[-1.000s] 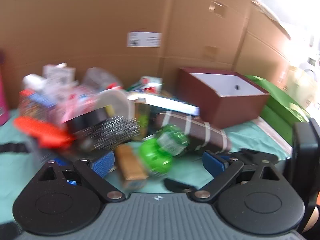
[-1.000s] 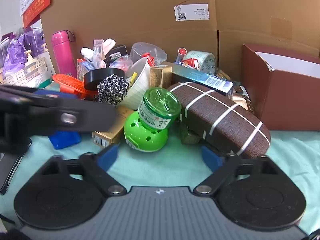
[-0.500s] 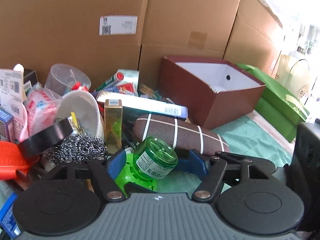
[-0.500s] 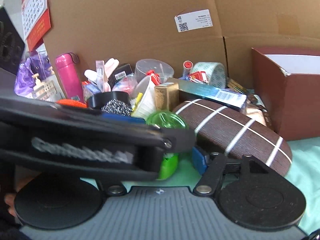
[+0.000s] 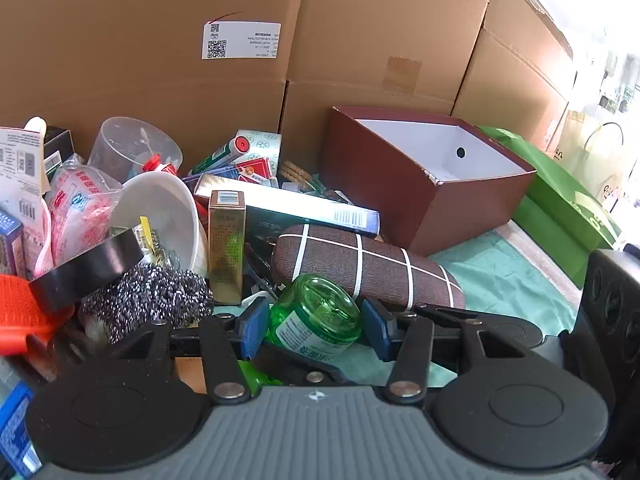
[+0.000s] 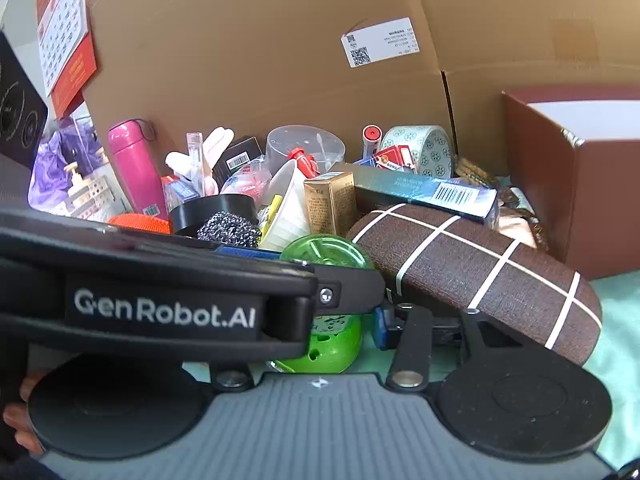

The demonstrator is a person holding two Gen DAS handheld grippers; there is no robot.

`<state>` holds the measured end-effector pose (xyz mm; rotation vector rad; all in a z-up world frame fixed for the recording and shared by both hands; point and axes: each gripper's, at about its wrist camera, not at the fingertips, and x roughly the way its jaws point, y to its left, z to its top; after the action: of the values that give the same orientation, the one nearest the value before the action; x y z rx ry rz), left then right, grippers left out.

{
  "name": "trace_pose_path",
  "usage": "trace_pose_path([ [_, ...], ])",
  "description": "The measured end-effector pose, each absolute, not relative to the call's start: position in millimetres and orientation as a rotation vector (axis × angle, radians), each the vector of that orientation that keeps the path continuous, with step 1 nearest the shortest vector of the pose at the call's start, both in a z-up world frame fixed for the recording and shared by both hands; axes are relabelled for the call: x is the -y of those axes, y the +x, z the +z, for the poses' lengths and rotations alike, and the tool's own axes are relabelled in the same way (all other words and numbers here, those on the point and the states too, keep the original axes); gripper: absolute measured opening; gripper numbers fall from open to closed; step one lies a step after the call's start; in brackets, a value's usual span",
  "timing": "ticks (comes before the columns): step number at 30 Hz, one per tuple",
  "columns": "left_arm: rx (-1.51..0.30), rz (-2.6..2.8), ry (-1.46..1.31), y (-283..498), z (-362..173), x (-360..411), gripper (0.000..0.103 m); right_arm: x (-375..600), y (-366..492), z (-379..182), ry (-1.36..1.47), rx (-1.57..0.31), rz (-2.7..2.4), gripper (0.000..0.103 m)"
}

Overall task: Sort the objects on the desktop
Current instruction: 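Grasp the green-capped jar with the left tool, then lift the green jar with the left tool and carry it into the shoebox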

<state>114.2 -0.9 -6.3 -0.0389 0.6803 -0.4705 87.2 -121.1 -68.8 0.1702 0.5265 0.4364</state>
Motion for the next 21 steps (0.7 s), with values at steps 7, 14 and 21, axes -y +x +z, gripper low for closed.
trace_pose_path([
  [7, -0.668, -0.516, -0.076, 90.7, 7.7, 4.7, 0.054, 133.0, 59.6, -50.3, 0.121, -0.511, 0.452, 0.045],
  [14, -0.672, -0.618, -0.094, 60.5, 10.6, 26.4, 0.053, 156.1, 18.6, -35.8, 0.048, -0.511, 0.414, 0.045],
  [21, -0.728, -0.601, -0.065, 57.5, -11.6, 38.1, 0.061, 165.8, 16.1, -56.7, 0.081, -0.584, 0.407, 0.046],
])
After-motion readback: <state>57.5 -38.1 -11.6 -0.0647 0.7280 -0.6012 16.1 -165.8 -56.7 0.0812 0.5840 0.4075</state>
